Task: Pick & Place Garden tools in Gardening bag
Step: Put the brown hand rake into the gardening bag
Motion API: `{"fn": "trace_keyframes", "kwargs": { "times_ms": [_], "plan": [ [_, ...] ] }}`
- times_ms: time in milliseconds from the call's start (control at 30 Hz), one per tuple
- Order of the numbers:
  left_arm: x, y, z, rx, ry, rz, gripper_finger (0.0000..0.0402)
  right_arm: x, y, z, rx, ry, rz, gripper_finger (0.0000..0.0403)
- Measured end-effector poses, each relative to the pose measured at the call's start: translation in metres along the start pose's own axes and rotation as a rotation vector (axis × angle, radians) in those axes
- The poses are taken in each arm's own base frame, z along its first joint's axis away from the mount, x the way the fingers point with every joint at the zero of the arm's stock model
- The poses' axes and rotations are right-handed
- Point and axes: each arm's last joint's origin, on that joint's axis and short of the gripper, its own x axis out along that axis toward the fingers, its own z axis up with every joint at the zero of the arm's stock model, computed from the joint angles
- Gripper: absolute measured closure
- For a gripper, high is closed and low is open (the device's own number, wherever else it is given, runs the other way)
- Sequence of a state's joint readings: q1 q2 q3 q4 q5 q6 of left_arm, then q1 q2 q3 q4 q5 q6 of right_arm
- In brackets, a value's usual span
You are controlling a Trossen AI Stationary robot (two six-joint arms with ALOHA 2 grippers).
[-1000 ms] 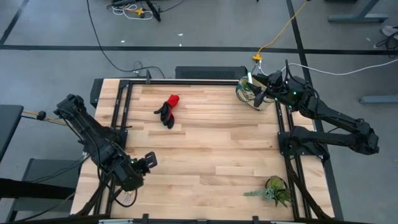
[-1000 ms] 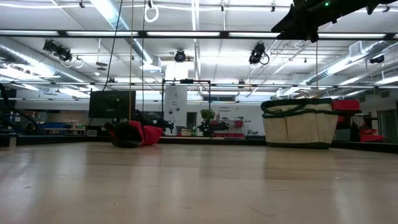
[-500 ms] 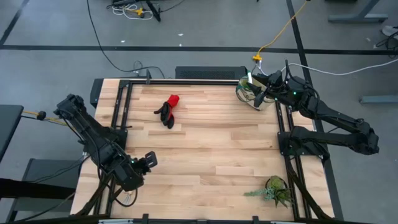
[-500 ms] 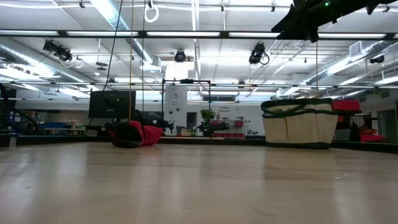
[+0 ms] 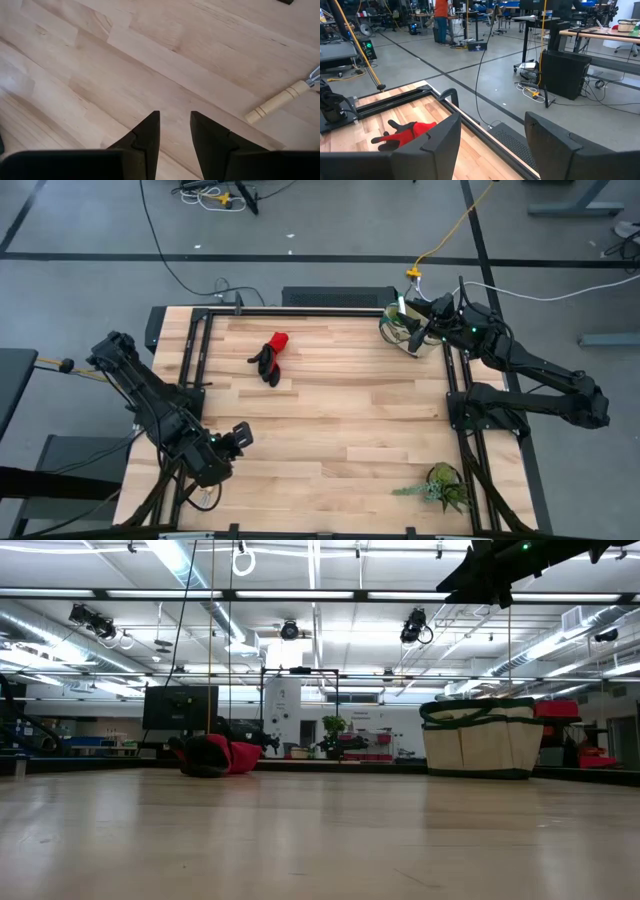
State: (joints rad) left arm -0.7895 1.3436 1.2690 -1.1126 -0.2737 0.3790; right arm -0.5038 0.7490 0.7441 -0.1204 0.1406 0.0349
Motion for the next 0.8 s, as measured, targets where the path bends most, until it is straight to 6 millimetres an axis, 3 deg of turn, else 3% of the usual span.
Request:
{"fn": "trace_keyframes", "kwargs": {
  "times_ms": [467,800],
  "plan": [
    [-0.0001,0.0001,0.0,0.006,0.0,0.003,0.0287,0.0,0.0,0.0,0.0,0.0,0.0,0.0181],
    [0.0033,-0.003,0.0028,0.115,-0.003,-0.033,0.0287,0.0,0.0,0.0,0.0,0.0,0.0,0.0181]
  ]
}}
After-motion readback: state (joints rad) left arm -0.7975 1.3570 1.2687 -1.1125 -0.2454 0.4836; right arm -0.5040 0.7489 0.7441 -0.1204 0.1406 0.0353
